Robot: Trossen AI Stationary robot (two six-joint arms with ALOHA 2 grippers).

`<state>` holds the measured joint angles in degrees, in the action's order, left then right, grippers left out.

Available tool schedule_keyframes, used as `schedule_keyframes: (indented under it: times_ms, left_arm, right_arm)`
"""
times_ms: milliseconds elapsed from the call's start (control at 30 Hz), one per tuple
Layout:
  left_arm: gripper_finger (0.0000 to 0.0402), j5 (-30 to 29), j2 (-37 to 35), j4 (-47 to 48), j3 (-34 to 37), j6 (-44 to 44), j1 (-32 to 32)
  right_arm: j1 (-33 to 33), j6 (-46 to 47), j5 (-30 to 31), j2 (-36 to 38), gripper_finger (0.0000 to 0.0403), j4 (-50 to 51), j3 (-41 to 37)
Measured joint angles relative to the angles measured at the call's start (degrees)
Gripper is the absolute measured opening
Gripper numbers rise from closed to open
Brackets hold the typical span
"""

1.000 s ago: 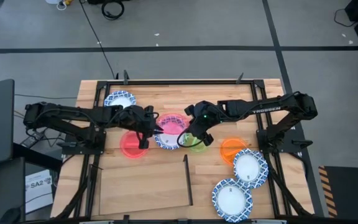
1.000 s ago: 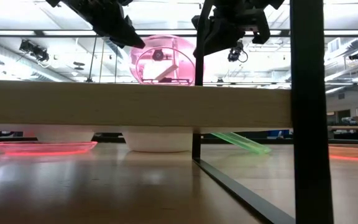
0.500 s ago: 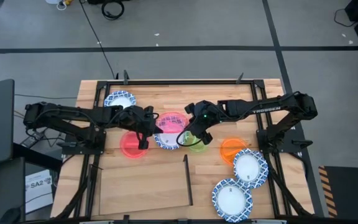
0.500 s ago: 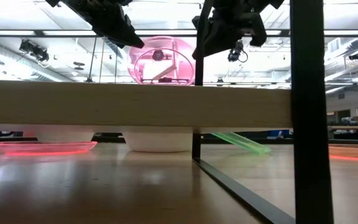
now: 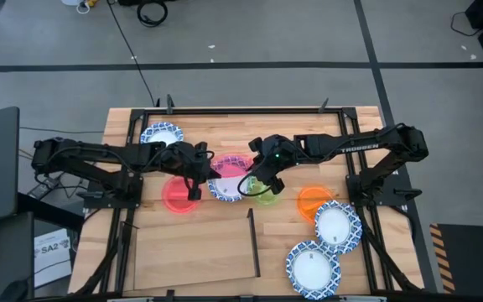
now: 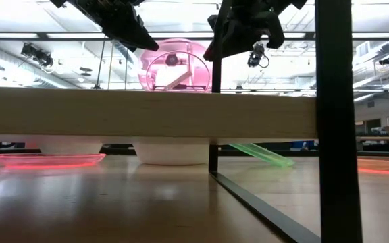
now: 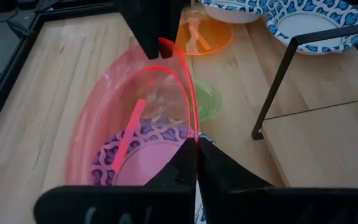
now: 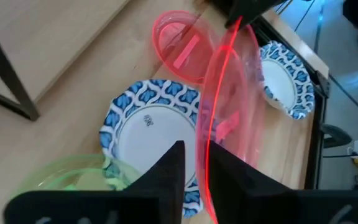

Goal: Place and stack plates onto a shelf
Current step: Put the right pink plate on the shelf

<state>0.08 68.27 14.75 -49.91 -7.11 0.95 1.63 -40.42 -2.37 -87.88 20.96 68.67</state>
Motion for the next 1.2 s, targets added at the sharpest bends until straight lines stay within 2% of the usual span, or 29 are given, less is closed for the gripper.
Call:
schedule_keyframes:
  times_ms: [267,433,667,1000,1200]
  left_arm:
    - [0.0009,0.0,0.0,0.3,0.0,0.0,0.0]
    - [0.0009,0.0,0.0,0.5,0.0,0.0,0.0]
    - [0.0009,0.1,0.0,0.6,0.0,0.0,0.0]
    - [0.0009,0.1,-0.2,1.2,0.0,-0.1,0.0]
    - [0.0009,0.2,-0.2,5.4,0.0,0.1,-0.6]
  right_arm:
    - [0.0,0.0,0.2,0.0,0.0117,-4.0,0.0]
    - [-0.4,0.0,4.0,0.0,0.0134,-6.0,0.0]
    - [-0.7,0.0,5.3,0.0,0.0152,-9.0,0.0]
    - [-1.9,-0.3,17.6,0.1,0.0155,-12.6,-0.1]
    - [-2.8,-0.3,20.3,3.0,0.0154,-12.8,-0.1]
